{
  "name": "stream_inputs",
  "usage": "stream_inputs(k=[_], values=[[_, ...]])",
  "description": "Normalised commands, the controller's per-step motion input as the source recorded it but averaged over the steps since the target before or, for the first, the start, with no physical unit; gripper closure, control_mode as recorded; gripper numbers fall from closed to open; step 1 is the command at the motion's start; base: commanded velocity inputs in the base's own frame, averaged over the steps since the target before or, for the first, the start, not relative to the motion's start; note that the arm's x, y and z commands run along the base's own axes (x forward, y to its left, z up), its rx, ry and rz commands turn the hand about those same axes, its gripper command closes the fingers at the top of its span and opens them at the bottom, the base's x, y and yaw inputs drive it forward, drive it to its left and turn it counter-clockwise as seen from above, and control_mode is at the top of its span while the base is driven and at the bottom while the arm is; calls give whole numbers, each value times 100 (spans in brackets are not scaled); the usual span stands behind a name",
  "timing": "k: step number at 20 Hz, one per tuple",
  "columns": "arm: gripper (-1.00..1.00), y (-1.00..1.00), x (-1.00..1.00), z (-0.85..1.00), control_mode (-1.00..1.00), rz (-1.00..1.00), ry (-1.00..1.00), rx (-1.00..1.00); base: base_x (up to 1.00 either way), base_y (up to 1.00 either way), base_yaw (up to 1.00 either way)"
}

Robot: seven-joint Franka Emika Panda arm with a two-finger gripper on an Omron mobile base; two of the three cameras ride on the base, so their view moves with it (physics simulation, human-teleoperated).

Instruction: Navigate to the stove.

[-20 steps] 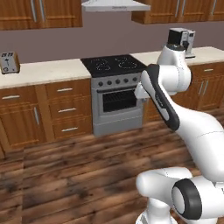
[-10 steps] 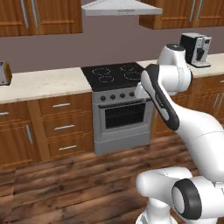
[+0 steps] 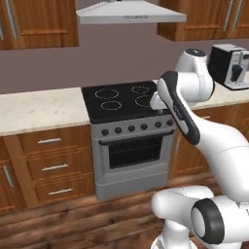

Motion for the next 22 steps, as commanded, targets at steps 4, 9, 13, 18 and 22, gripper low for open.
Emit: stream_inputs(k=[4, 9, 13, 18, 22], values=[[-100, 0, 0, 0, 100, 0, 0, 0, 100, -50, 11], [-100, 0, 0, 0, 100, 0, 0, 0, 100, -38, 7], [-100, 0, 0, 0, 100, 0, 0, 0, 100, -17, 3], [-100, 0, 0, 0, 100, 0, 0, 0, 100, -3, 0], [-100, 0, 0, 0, 100, 0, 0, 0, 86, 0, 0]])
